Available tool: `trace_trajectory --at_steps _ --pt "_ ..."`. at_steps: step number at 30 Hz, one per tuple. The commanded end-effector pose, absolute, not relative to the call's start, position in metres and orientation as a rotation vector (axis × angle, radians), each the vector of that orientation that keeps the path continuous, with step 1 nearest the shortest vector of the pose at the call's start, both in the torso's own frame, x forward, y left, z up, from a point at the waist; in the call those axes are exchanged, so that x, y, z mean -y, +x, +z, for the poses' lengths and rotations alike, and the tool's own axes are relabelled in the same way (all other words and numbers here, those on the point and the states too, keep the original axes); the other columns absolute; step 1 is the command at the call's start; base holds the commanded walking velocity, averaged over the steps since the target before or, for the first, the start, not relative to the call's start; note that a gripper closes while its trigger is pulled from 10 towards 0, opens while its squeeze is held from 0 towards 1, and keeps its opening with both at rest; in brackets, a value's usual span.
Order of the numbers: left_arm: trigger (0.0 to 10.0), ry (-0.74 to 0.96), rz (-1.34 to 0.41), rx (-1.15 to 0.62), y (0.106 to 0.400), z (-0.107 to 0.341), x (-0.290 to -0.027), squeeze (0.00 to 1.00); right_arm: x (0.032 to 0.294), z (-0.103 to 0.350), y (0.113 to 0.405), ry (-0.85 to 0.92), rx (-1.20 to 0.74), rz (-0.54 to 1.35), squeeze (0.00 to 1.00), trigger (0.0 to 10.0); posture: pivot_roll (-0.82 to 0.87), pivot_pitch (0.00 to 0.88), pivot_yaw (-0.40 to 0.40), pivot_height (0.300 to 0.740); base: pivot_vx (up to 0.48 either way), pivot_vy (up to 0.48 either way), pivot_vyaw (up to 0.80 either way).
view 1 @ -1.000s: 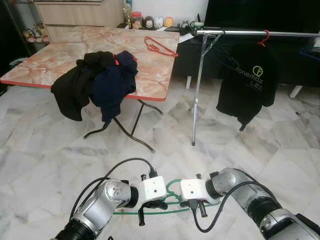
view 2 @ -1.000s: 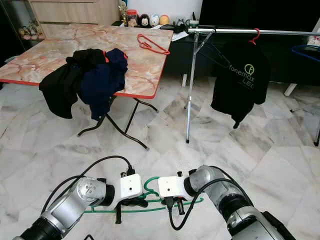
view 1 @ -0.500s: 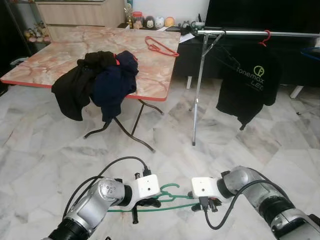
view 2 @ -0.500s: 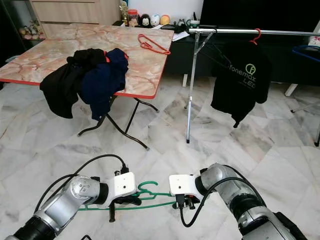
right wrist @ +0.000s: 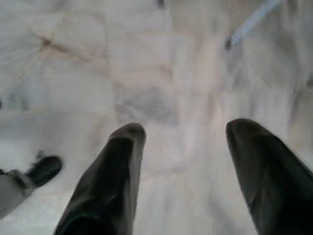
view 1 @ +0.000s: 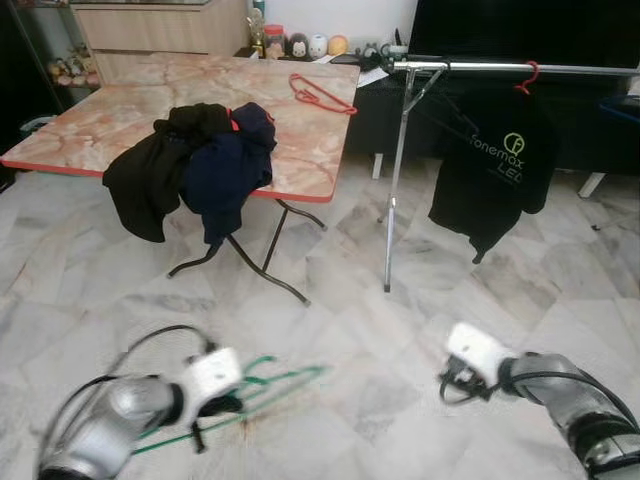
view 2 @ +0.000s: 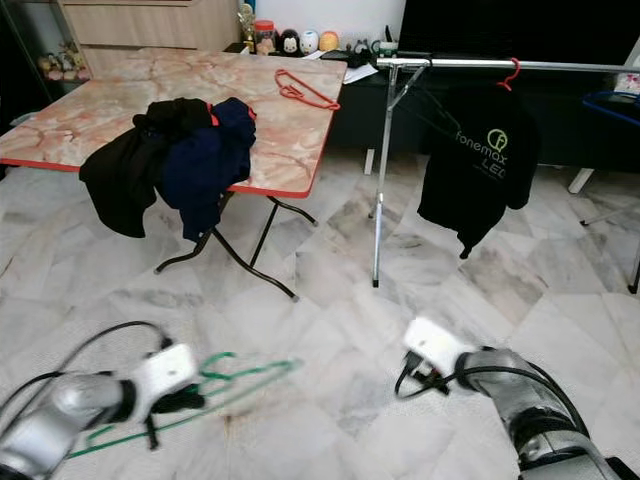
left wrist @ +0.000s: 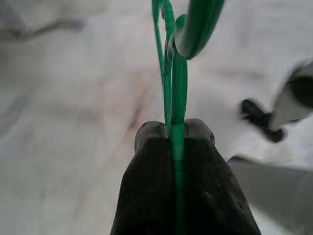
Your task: Hang hanger
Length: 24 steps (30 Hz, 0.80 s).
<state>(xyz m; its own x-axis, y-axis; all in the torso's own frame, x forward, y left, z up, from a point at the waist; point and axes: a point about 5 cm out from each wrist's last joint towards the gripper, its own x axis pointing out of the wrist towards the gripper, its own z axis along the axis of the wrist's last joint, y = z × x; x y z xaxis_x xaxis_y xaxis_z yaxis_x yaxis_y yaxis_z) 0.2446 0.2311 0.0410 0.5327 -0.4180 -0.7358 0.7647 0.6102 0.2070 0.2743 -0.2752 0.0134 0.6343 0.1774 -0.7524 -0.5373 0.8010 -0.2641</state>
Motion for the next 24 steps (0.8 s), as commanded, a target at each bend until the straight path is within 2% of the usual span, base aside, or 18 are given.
trace_trajectory --at_steps 1,3,5,6,7,9,11,14,18,20,24 --pt "10.0 0.528 -0.668 -0.725 0.239 0.028 -0.241 0.00 0.270 -0.004 0.261 -0.405 -0.821 0.375 0.00 10.0 0.01 0.000 -0.035 0.740 0.000 0.000 0.00" --pt "10.0 0.414 -0.495 -0.752 0.232 0.010 -0.254 0.00 0.263 -0.027 0.238 -0.275 -0.885 0.276 0.00 10.0 0.01 0.000 -0.033 0.740 0.000 0.000 0.00" --pt "10.0 0.367 -0.395 -0.766 0.227 0.000 -0.260 0.00 0.260 -0.040 0.224 -0.235 -0.931 0.221 0.00 10.0 0.02 0.000 -0.035 0.740 0.000 0.000 0.00" --pt "10.0 0.329 -0.280 -0.780 0.223 -0.010 -0.266 0.00 0.255 -0.053 0.208 -0.189 -0.986 0.175 0.00 10.0 0.02 0.000 -0.035 0.740 0.000 0.000 0.00" --pt "10.0 0.329 -0.280 -0.780 0.223 -0.010 -0.266 0.00 0.255 -0.053 0.208 -0.189 -0.986 0.175 0.00 10.0 0.02 0.000 -0.035 0.740 0.000 0.000 0.00" --pt "10.0 0.213 -0.054 -0.804 0.209 -0.029 -0.273 0.00 0.239 -0.078 0.173 -0.101 -1.101 0.098 0.00 10.0 0.03 0.000 -0.037 0.740 0.000 0.000 0.00" --pt "10.0 0.155 0.037 -0.833 0.199 -0.040 -0.275 0.00 0.231 -0.088 0.157 -0.045 -1.144 0.063 0.00 10.0 0.03 0.000 -0.032 0.740 0.000 0.000 0.00" --pt "10.0 0.067 0.105 -0.895 0.181 -0.056 -0.270 0.00 0.220 -0.096 0.144 0.040 -1.174 0.023 0.00 10.0 0.03 0.000 -0.030 0.740 0.000 0.000 0.00" --pt "10.0 0.013 0.119 -1.009 0.153 -0.078 -0.255 0.00 0.210 -0.099 0.140 0.130 -1.155 -0.023 0.00 10.0 0.01 0.000 -0.012 0.740 0.000 0.000 0.00" --pt "10.0 -0.020 0.160 -1.049 0.141 -0.087 -0.247 0.00 0.215 -0.098 0.140 0.142 -1.144 -0.059 0.00 10.0 0.00 0.000 -0.009 0.740 0.000 0.000 0.00" --pt "10.0 -0.031 0.168 -1.054 0.140 -0.091 -0.241 0.00 0.228 -0.093 0.145 0.132 -1.120 -0.096 0.00 10.0 0.01 0.000 -0.029 0.740 0.000 0.000 0.00"
